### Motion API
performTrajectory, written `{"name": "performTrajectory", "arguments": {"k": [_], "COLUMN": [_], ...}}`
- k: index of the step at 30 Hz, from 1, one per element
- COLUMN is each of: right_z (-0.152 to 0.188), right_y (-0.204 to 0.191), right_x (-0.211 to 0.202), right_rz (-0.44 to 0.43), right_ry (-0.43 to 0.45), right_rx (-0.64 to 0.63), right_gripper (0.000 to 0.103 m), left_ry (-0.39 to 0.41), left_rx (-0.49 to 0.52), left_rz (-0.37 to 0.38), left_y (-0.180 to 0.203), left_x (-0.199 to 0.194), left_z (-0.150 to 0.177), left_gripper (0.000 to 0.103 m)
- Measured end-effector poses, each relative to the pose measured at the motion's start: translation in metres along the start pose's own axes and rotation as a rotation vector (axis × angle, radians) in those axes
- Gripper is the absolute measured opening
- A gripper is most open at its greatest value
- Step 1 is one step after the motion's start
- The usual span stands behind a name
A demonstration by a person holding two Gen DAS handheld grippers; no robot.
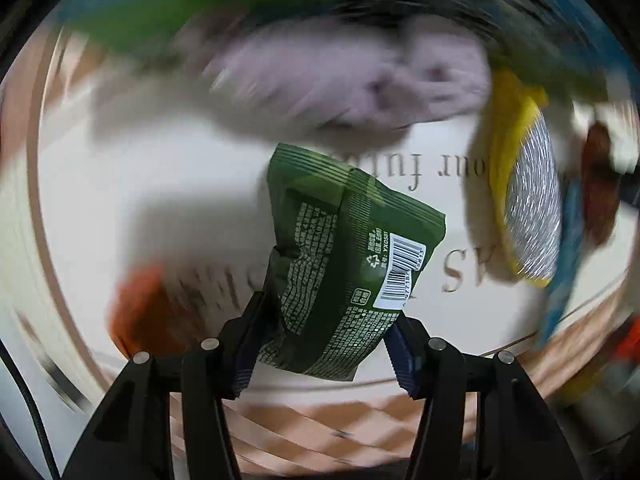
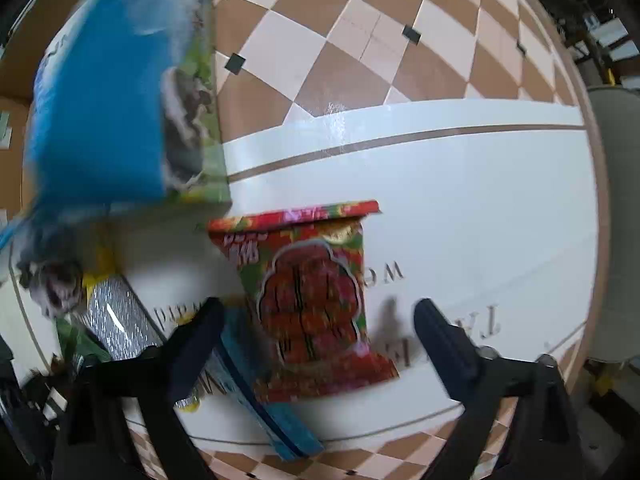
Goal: Organize soft objects
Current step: 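Grasp green snack bag with left gripper while right gripper grasps red snack bag, then lower green bag into box with left gripper while right gripper drops red bag in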
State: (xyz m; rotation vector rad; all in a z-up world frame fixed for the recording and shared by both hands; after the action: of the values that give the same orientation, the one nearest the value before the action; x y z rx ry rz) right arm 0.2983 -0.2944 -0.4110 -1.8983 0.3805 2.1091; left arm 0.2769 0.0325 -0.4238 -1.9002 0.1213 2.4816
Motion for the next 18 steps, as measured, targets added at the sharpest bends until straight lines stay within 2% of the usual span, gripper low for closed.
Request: {"name": "performTrajectory", "arguments": {"k": [1,2,4,5,7,13,17,18], "right_z": [-0.001,0.000,0.005,0.010,0.024,0.068,0.074,0.075], "right_y": [0.002,0.004,0.007,0.009,0.014,0.039,0.049,0.049], "right_x": [0.004,0.008,0.013,0.013,0.012,0.018,0.025,0.027], "right_rz": [-0.002,-0.008,-0.030,-0.018,0.018,0.026,0.022,0.027], "right_ry": [-0.009,-0.022,-0.045,-0.047,-0.057,-0.113,-0.122,-0.126], "right_rx": [0.008,0.009,0.000,-0.012,-0.048,-0.071,-0.063,-0.065], "right_gripper": [0.079,0.065,0.054,0.053,0.052,0.052,0.055,0.055], "left_ry": [-0.018,-0.032,-0.045,-0.044,-0.031,-0.028,-0.021,-0.021], "left_rx": [-0.066,-0.114,-0.160,-0.152,-0.103,-0.051,-0.042,-0.038], "left_rz": [0.049,0.090,0.137,0.142,0.105,0.051,0.024,0.015], "left_y": [-0.005,-0.008,-0.009,-0.007,0.000,0.020,0.017,0.027], "left_x": [0.001,0.003,0.005,0.006,0.008,0.018,0.034,0.036], "left_z": [0.003,0.007,0.013,0.015,0.019,0.012,0.008,0.017], "left_gripper": [0.053,0.053,0.053,0.053,0.053,0.055,0.059,0.059]}}
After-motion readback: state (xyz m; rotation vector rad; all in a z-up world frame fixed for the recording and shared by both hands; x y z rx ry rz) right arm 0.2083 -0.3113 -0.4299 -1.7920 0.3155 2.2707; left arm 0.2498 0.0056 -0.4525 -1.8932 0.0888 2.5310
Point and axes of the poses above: each gripper's, at about its wrist camera, not at the fingertips, and x roughly the way its jaws point, y to its right, z to its underside, the point moved 2 cm from there along x, roughly the way its jaws point, and after that the axes turned 1 degree about y, right-handed, at the moved point
